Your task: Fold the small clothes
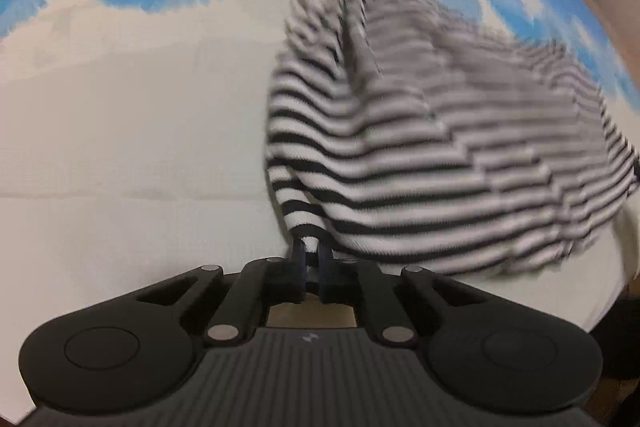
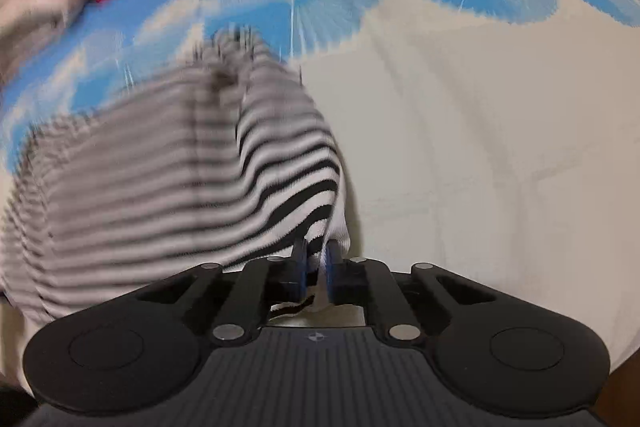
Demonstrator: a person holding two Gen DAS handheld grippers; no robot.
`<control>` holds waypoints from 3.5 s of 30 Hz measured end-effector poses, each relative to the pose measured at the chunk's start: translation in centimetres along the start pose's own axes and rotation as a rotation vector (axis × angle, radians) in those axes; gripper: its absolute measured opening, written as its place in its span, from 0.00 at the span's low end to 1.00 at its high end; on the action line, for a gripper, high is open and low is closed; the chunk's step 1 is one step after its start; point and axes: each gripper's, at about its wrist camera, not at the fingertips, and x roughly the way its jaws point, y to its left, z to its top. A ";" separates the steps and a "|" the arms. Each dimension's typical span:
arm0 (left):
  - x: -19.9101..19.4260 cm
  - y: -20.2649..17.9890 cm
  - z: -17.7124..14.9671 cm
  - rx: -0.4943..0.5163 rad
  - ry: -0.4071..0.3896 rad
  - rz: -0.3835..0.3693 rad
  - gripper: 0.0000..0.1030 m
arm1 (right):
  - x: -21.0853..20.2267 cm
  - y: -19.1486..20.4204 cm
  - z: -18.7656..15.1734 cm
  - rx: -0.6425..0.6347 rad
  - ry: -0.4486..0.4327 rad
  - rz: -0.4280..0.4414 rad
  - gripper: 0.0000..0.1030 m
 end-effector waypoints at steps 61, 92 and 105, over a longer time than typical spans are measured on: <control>-4.4 -9.3 3.8 -0.016 -0.258 0.039 0.45 | 8.9 19.1 0.6 -0.533 -0.009 0.210 0.43; -11.7 -14.7 -3.1 0.088 -0.707 0.362 0.72 | -11.2 10.5 -2.2 -0.300 -0.532 -0.025 0.56; -6.4 -15.3 -8.9 -0.073 -0.471 0.245 0.54 | -8.5 5.0 -7.8 -0.385 -0.483 -0.161 0.56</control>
